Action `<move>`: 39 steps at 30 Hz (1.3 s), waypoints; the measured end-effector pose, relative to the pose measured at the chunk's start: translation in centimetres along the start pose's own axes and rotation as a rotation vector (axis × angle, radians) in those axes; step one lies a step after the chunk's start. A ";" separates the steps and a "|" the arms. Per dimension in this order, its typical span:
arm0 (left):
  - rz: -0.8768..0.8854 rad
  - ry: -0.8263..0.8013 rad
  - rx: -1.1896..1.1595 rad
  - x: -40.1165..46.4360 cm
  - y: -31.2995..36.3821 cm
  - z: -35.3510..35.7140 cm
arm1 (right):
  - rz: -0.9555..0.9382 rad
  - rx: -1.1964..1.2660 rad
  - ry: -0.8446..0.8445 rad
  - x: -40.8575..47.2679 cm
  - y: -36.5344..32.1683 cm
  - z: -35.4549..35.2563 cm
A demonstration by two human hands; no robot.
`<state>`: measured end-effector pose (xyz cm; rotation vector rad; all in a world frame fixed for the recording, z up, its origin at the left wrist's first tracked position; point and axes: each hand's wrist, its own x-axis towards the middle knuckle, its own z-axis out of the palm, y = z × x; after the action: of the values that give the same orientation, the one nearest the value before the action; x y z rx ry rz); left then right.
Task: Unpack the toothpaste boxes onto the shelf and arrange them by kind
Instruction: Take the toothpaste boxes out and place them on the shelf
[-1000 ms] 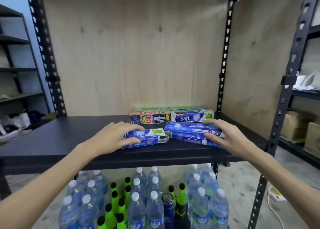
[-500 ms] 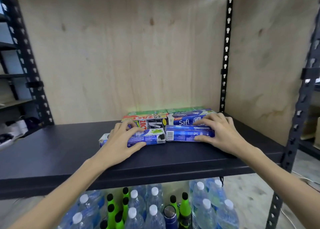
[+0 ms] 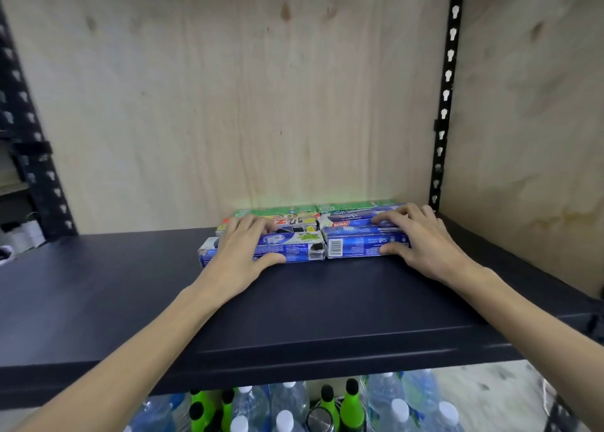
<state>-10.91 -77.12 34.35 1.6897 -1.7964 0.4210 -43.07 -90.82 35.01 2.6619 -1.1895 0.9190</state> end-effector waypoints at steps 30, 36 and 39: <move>0.126 0.114 0.064 -25.0 9.1 -2.5 | -0.082 0.426 0.238 -24.4 -18.3 4.6; -0.218 -0.217 -0.001 -36.6 6.6 3.6 | 0.034 0.400 -0.035 -33.0 -19.9 14.3; -0.411 -0.335 -0.005 -41.5 4.5 6.3 | 0.111 0.359 -0.194 -37.2 -20.0 19.1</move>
<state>-17.50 -48.39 4.18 2.1594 -1.6006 -0.0479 -38.89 -58.59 2.01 3.0540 -1.3351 0.9929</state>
